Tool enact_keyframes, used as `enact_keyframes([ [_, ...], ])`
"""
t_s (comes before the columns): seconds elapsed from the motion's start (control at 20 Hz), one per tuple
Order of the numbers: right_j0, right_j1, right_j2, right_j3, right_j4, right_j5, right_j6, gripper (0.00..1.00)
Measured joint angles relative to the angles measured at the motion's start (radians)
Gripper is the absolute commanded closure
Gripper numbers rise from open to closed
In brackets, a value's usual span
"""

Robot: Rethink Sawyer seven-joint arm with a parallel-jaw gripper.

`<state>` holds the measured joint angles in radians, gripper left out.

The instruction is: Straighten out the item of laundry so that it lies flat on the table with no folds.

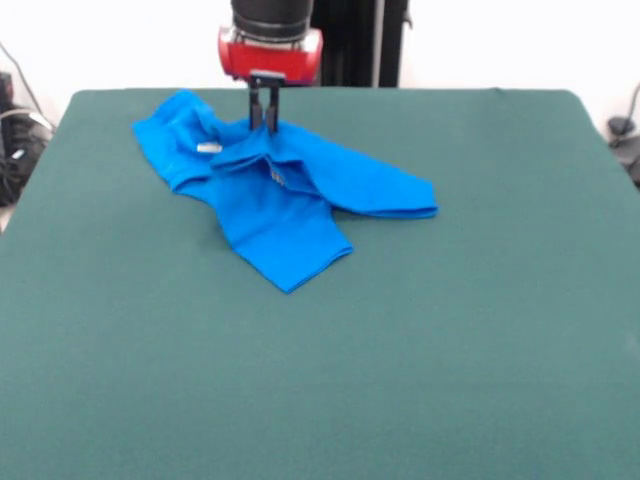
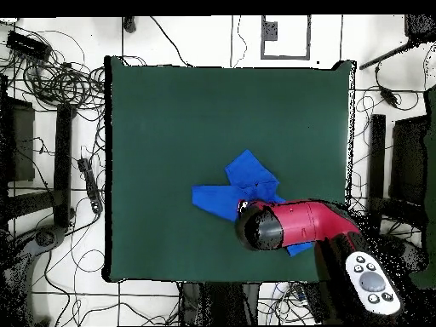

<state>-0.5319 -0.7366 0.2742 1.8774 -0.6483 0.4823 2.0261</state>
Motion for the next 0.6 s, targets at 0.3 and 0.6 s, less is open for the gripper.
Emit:
enact_keyframes([
  [0.3,0.011,-0.025,-0.003,0.022,0.009,0.0,0.0,1.0],
  [0.6,0.022,-0.024,-0.008,0.022,0.01,0.0,0.0,1.0],
])
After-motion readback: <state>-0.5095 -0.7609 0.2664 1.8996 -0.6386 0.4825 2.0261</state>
